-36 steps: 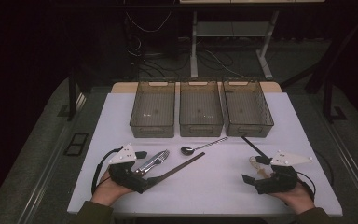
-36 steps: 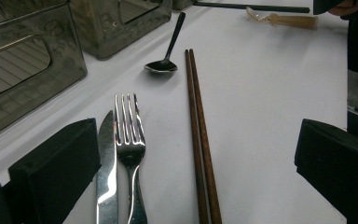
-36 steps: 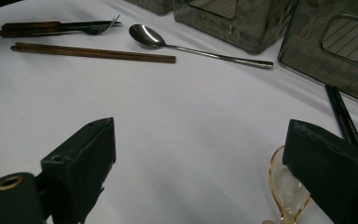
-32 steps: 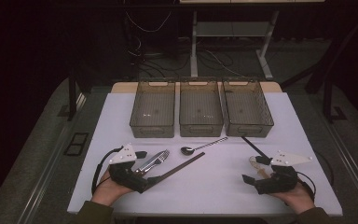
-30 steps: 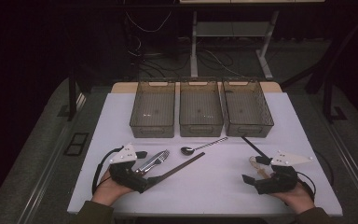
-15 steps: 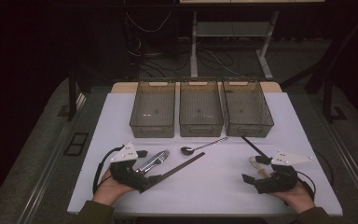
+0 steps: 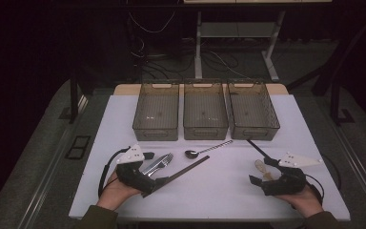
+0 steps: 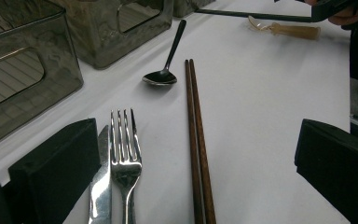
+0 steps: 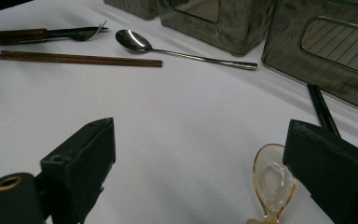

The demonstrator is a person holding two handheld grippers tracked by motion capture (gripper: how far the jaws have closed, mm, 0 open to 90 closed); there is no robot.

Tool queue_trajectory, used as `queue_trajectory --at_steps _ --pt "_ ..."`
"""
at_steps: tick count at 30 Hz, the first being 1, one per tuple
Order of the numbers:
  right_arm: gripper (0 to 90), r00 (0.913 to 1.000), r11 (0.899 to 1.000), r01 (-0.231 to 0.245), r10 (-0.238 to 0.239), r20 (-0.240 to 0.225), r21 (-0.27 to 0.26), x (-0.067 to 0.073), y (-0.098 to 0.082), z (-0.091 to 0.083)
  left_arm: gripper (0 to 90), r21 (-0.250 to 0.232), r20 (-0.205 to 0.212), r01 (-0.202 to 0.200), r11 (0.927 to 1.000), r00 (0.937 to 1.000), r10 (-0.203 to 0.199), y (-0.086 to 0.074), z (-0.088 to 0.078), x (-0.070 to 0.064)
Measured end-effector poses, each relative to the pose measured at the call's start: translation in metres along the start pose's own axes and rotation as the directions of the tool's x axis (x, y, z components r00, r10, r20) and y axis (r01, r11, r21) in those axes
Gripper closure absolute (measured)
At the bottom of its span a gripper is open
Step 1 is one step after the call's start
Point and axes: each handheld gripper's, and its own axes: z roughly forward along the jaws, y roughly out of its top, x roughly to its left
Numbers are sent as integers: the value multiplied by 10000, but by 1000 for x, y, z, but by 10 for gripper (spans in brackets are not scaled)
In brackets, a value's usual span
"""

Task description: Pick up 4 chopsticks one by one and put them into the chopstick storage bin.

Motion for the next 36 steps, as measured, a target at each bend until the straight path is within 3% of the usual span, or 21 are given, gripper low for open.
queue_trajectory --at_steps 21,30,36 --pt "95 9987 9998 138 -132 -489 111 0 1 3 13 79 99 -158 9998 9998 157 11 18 -3" --pt "95 9982 9998 92 -81 -592 184 -1 0 5 67 161 87 21 9999 10000 -23 14 31 1" --pt "96 9979 9998 87 -75 -645 185 -2 0 4 168 155 44 -49 9999 10000 48 20 39 0"
